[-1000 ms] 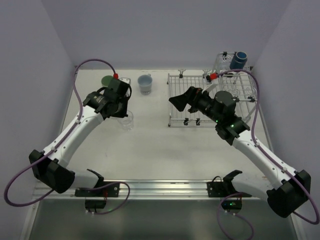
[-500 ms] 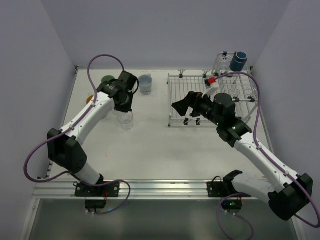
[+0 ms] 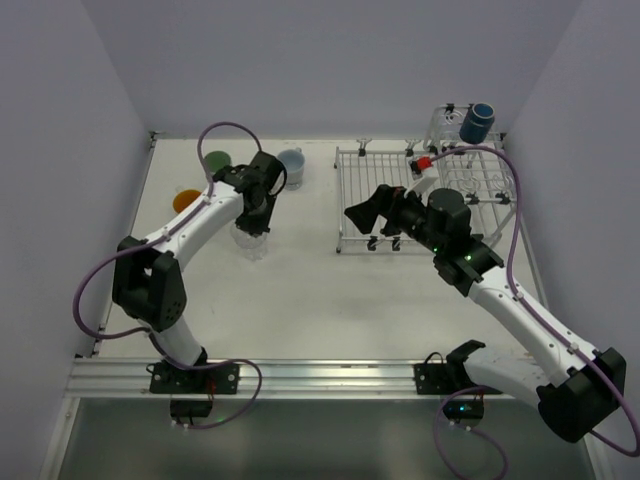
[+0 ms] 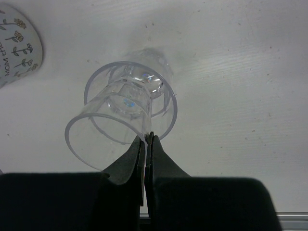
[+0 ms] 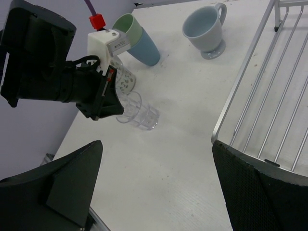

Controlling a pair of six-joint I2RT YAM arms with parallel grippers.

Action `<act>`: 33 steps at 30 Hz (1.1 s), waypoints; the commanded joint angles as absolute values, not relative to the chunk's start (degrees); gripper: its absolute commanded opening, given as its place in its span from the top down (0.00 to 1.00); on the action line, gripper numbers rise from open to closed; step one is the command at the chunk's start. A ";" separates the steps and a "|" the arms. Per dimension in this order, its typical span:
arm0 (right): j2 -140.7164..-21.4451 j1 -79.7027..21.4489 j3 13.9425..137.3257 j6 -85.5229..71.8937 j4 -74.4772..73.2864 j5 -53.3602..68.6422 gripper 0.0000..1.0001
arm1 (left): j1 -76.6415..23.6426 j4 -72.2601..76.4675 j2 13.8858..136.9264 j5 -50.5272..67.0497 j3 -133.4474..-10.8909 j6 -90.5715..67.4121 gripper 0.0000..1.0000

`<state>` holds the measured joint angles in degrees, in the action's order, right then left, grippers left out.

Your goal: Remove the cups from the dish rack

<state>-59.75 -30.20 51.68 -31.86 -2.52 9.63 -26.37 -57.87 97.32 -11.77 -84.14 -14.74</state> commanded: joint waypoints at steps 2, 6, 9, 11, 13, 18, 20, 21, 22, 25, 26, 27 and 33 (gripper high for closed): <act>-58.10 -30.06 50.54 -31.11 -0.97 7.91 0.01 | -26.10 -54.85 99.14 -10.46 -82.45 -12.22 1.00; -57.92 -30.06 50.27 -31.11 -1.05 7.30 0.01 | -26.10 -53.18 100.90 -9.76 -81.13 -11.69 1.00; -57.74 -30.06 50.10 -31.11 -0.97 6.68 0.01 | -26.10 -51.86 102.13 -8.70 -80.33 -11.43 1.00; -57.66 -29.97 50.19 -31.11 -0.88 5.81 0.01 | -26.10 -51.24 103.01 -8.70 -80.07 -11.25 0.98; -57.48 -30.06 50.27 -30.85 -0.88 4.75 0.01 | -26.10 -51.07 103.53 -8.70 -80.07 -11.08 0.91; -56.87 -29.88 53.43 -27.43 -4.99 -1.91 0.01 | -26.10 -50.71 102.31 -10.37 -80.07 -11.08 0.68; -56.60 -29.10 55.71 -25.49 -6.50 -4.38 0.01 | -26.10 -50.97 101.08 -11.59 -80.59 -11.25 0.63; -56.51 -28.74 56.51 -24.88 -7.81 -6.57 0.01 | -26.10 -51.06 100.20 -11.78 -80.86 -11.25 0.62; -56.43 -27.96 57.21 -23.39 -8.52 -7.64 0.01 | -26.10 -51.06 99.67 -12.13 -81.12 -11.42 0.57; -56.60 -26.29 62.03 -20.14 -11.42 -13.16 0.01 | -26.10 -50.89 96.78 -13.09 -81.47 -11.69 0.20; -56.78 -25.67 63.09 -19.61 -12.56 -13.53 0.01 | -26.10 -50.54 95.90 -13.62 -81.39 -11.78 0.10; -57.04 -24.71 64.24 -19.16 -13.26 -13.62 0.01 | -26.10 -50.54 94.24 -13.88 -81.56 -11.95 0.04; -59.67 -18.99 72.15 -16.18 -16.17 -18.10 0.01 | -26.10 -50.71 88.69 -15.12 -82.88 -11.95 0.00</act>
